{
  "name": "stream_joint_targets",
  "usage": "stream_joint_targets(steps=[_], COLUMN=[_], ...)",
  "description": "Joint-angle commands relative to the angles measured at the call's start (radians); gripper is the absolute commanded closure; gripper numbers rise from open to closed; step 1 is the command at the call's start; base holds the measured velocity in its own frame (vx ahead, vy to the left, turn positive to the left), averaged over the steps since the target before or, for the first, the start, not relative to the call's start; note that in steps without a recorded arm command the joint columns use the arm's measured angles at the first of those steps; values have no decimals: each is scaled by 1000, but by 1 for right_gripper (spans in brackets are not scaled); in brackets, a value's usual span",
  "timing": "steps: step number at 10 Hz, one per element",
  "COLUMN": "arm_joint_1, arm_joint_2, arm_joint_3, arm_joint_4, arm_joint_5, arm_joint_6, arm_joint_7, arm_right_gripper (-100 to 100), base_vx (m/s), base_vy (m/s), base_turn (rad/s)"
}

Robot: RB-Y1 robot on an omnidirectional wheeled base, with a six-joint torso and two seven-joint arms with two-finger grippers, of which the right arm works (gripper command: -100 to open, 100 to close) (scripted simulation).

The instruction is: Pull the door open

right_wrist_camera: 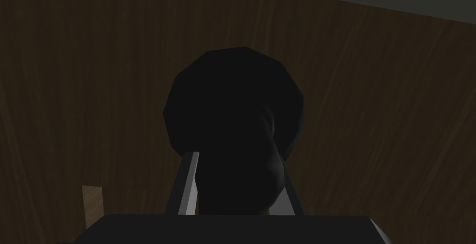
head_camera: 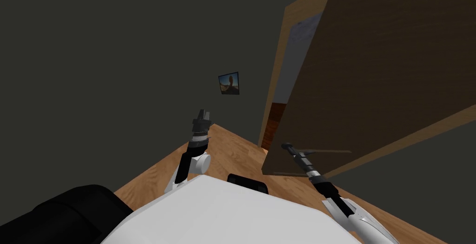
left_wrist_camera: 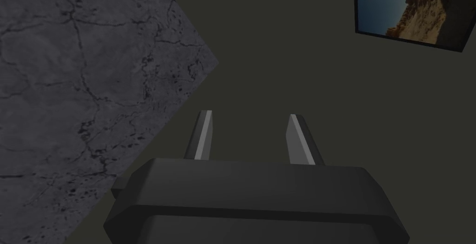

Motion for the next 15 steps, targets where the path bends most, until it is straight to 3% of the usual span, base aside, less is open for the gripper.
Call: stream_joint_targets(steps=[1, 3, 4, 5, 7, 8, 9, 10, 11, 15], arm_joint_1=[37, 37, 50, 50, 66, 66, 66, 74, 75, 96], arm_joint_2=[-13, -13, -27, -27, -43, -43, -43, -52, -41, -53], arm_joint_3=[-2, -2, 3, 3, 8, 8, 8, 11, 13, 14], arm_joint_4=[-46, -31, -39, -39, -31, -55, -31, -26, -44, -37], arm_joint_5=[-2, -2, -1, -1, 0, 0, 0, 1, 3, -2], arm_joint_6=[8, 8, -20, -20, -54, -54, -54, -72, -61, -88], arm_joint_7=[-4, -4, -12, -12, -23, -23, -23, -28, -26, -31], arm_right_gripper=[100, 100, 100, 100, 100, 100, 100, 100, 100, 100], base_vx=[-140, -35, -67, -117, -155, -122, -57, -117, -68, -161], base_vy=[-51, 0, -38, -62, -96, -80, -19, -53, -33, -83], base_turn=[26, -36, 176, 124, 149, 48, -18, 94, 38, 163])
